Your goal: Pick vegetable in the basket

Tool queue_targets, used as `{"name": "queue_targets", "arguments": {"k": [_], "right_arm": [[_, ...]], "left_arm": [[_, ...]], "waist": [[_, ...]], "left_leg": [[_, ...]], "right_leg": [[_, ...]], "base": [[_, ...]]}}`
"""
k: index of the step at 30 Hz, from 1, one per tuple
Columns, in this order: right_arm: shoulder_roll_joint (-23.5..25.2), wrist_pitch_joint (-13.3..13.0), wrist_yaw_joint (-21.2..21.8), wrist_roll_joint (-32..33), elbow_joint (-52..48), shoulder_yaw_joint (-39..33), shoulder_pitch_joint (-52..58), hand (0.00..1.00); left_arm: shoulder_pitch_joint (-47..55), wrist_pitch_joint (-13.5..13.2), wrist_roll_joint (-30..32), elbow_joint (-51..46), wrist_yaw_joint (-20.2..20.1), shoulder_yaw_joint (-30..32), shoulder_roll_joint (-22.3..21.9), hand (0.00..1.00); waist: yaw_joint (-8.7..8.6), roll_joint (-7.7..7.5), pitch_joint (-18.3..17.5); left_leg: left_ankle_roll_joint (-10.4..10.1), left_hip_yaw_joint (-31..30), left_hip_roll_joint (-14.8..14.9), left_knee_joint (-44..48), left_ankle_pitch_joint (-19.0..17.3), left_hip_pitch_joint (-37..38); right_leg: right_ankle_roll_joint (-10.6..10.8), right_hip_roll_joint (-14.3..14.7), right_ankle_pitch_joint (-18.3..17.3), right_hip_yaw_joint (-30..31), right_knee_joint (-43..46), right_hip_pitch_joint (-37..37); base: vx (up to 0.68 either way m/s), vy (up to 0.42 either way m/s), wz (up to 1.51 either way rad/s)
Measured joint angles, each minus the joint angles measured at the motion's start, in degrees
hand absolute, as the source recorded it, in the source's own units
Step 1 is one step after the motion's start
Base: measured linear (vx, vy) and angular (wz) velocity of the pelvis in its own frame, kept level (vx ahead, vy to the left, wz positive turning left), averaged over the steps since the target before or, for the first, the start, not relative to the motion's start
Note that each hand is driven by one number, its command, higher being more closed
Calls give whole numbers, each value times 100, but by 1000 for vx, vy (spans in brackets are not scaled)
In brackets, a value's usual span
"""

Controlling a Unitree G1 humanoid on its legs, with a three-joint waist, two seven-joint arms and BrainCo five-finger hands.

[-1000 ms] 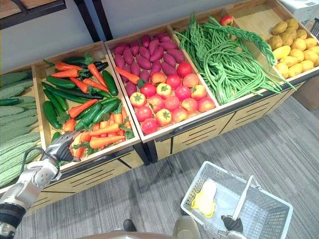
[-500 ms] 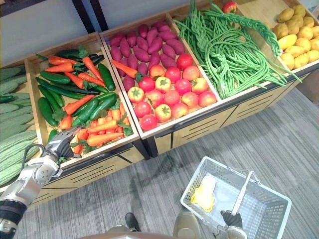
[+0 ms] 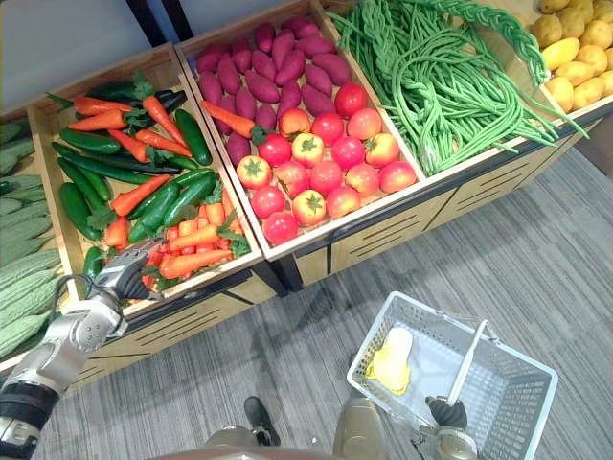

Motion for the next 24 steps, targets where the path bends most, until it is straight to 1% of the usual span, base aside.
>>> {"name": "queue_targets", "arguments": {"k": [4,6,9,10,13,17,19,22,24], "right_arm": [[-6,0,-4,0,-4,15,-138,100],[-17,2,-5,1,-63,35,-150,100],[-17,0,-6,1,-165,50,-157,100],[-17,-2,-6,1,-189,53,-157,100],[-17,-2,-9,1,-195,62,-157,100],[-19,-7,-51,2,-213,180,-167,100],[-20,-8,-85,3,-225,221,-173,100],[-20,-12,-110,3,-229,267,-195,100],[-20,-9,-113,4,-228,275,-205,100]], "left_arm": [[-165,12,0,7,46,-37,-145,0],[-260,29,0,10,90,-46,-246,0],[-393,99,-1,12,155,-57,-321,0],[-405,135,0,14,208,-75,-355,100],[-431,184,-1,20,261,-74,-416,100],[-441,159,82,104,356,-77,-429,100],[-474,155,121,253,365,-72,-464,100],[-637,207,125,589,440,133,-622,100],[-700,201,138,760,432,171,-630,100]], "waist": [[4,-31,121],[-3,-24,196],[-5,-35,283],[-4,-36,308],[5,-48,316],[67,-103,350],[76,-137,371],[86,-194,406],[92,-198,409]], "left_leg": [[0,115,-1,22,0,-83],[0,121,2,27,0,-92],[0,132,17,32,0,-180],[-1,140,21,32,-1,-183],[-2,159,26,34,-2,-179],[-2,266,20,63,-13,-183],[5,278,18,86,-19,-184],[8,321,23,137,-29,-192],[9,383,22,159,-28,-191]], "right_leg": [[-7,16,41,125,-1,-131],[-7,20,41,133,0,-145],[-14,41,52,153,1,-235],[-14,48,52,165,1,-242],[-15,56,52,186,1,-244],[-10,62,55,281,59,-308],[-9,61,73,302,70,-318],[-9,60,145,351,34,-316],[-1,53,208,362,-30,-314]], "base": [[8,-18,-10],[6,-11,-6],[0,0,0],[8,-20,-4],[5,-9,-1],[-15,-13,-6],[-44,-23,-6],[-48,-26,-6],[-46,-26,-10]]}}
